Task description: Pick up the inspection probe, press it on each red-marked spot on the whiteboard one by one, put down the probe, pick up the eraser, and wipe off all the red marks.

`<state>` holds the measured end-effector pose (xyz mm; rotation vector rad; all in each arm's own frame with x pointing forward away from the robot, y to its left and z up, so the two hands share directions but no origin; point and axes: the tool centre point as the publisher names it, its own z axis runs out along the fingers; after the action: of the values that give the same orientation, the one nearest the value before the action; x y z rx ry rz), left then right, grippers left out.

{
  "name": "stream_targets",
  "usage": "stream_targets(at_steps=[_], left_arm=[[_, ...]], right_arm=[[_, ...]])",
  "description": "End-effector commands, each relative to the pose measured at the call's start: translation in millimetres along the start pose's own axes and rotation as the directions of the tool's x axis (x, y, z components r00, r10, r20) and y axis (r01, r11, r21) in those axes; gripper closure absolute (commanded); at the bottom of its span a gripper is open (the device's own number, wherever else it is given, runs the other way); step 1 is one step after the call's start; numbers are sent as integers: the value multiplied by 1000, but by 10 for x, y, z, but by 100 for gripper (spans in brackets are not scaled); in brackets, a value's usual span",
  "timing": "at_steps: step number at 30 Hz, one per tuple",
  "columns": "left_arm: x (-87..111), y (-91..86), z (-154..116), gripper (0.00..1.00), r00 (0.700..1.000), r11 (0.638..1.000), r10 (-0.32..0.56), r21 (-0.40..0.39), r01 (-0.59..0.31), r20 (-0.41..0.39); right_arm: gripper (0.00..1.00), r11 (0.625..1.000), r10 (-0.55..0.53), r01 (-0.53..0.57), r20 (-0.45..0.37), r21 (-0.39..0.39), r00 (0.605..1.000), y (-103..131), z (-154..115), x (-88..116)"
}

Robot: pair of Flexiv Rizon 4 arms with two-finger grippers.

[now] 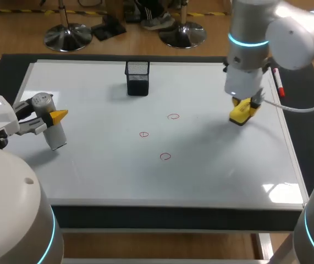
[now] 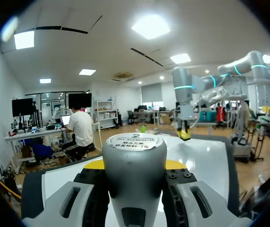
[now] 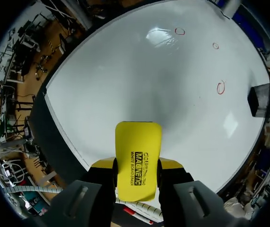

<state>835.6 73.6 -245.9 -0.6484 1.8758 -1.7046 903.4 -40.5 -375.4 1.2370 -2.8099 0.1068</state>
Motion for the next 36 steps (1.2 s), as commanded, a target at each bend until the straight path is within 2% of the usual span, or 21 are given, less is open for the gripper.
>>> stream_targets(at_steps=[1, 7, 13, 26, 30, 36], left_arm=[[6, -5, 9, 100, 1000, 1000, 1, 1, -1, 4], [6, -5, 9, 100, 1000, 1000, 1, 1, -1, 4], [6, -5, 9, 100, 1000, 1000, 1, 1, -1, 4], [6, -5, 9, 100, 1000, 1000, 1, 1, -1, 4], [6, -5, 9, 100, 1000, 1000, 1, 1, -1, 4], [6, -5, 9, 100, 1000, 1000, 1, 1, -1, 4]], right_arm=[[100, 998, -50, 51, -18, 32, 999, 280, -6, -179], [100, 985, -168, 168, 7, 32, 986, 694, -81, -379], [100, 955, -294, 293, 13, 43, 956, 1134, -132, -610], [100, 847, -532, 529, 52, 54, 845, 2019, -179, -1274], [100, 807, -591, 587, 78, 69, 803, 2226, -159, -1470], [100, 771, -637, 633, 105, 69, 764, 2424, -143, -1717]])
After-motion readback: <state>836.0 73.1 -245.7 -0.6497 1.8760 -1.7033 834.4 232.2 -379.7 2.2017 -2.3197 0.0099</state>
